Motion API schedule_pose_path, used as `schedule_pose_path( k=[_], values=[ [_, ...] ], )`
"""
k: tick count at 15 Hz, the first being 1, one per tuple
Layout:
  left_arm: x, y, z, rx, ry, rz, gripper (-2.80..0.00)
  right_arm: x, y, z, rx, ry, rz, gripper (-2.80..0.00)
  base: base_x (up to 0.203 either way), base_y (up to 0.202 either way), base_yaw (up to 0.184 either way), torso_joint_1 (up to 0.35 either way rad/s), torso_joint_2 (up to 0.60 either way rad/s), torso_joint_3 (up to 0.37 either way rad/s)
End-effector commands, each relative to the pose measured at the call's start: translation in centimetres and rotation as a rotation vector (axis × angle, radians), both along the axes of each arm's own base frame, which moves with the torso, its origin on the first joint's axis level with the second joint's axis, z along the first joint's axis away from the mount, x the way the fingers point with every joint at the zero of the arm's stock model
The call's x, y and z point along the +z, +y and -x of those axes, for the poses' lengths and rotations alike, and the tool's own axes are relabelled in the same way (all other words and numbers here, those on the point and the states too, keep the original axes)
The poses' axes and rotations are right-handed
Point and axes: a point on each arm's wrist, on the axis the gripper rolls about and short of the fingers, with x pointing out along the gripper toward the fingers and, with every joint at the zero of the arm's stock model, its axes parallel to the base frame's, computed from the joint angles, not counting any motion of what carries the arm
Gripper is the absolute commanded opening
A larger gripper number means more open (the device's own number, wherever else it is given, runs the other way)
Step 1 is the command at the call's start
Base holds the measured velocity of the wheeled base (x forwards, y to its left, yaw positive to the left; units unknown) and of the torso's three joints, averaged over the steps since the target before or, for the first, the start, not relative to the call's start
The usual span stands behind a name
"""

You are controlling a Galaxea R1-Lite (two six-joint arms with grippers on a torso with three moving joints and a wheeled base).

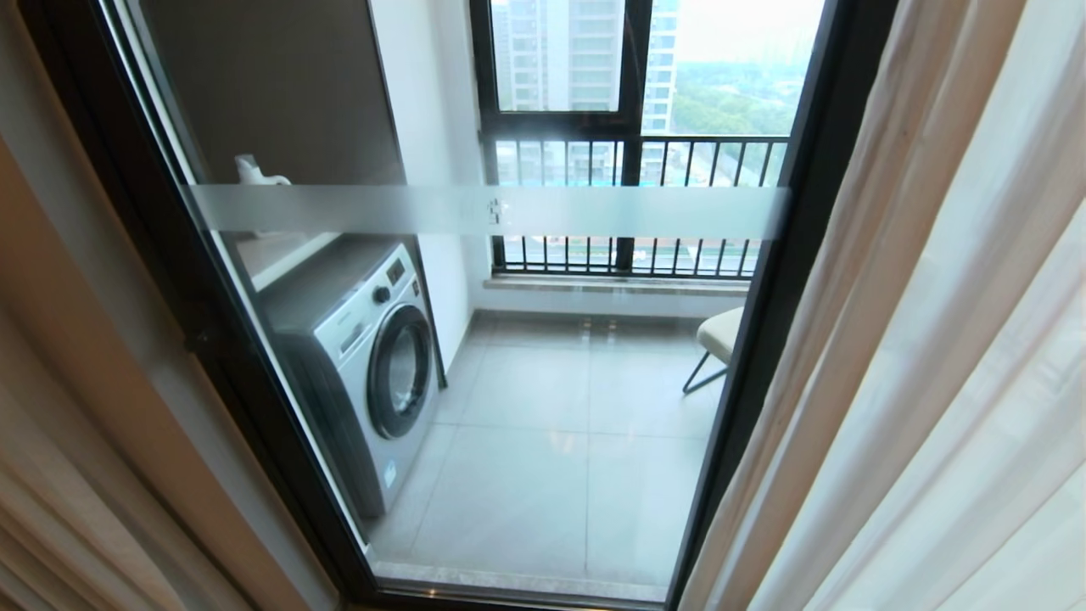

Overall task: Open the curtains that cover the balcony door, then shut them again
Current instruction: Pull the inner curtains open on both sides

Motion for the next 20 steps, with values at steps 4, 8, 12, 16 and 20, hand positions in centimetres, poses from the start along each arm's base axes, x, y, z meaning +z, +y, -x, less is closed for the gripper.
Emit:
schedule_pose_path(
  k=[4, 8, 12, 16, 20],
  values=[
    [0.0, 0.0, 0.0, 0.001, -0.002, 0.001, -2.8, 0.0, 0.0, 0.0, 0.0, 0.0, 0.01, -2.8, 0.0, 0.0, 0.0, 0.0, 0.0, 0.0],
    [0.0, 0.0, 0.0, 0.001, -0.002, 0.001, -2.8, 0.0, 0.0, 0.0, 0.0, 0.0, 0.007, -2.8, 0.0, 0.0, 0.0, 0.0, 0.0, 0.0],
    [0.0, 0.0, 0.0, 0.001, -0.002, 0.002, -2.8, 0.0, 0.0, 0.0, 0.002, 0.0, 0.012, -2.8, 0.0, 0.0, 0.0, 0.0, 0.0, 0.0],
    [0.0, 0.0, 0.0, 0.001, -0.002, 0.001, -2.8, 0.2, 0.1, 0.0, 0.036, -0.011, 0.126, -2.8, 0.0, 0.0, 0.0, 0.0, 0.0, 0.0],
    [0.0, 0.0, 0.0, 0.001, -0.002, 0.002, -2.8, 3.3, 0.4, 0.7, 0.172, -0.096, 0.155, -2.8, 0.0, 0.0, 0.0, 0.0, 0.0, 0.0]
  ],
)
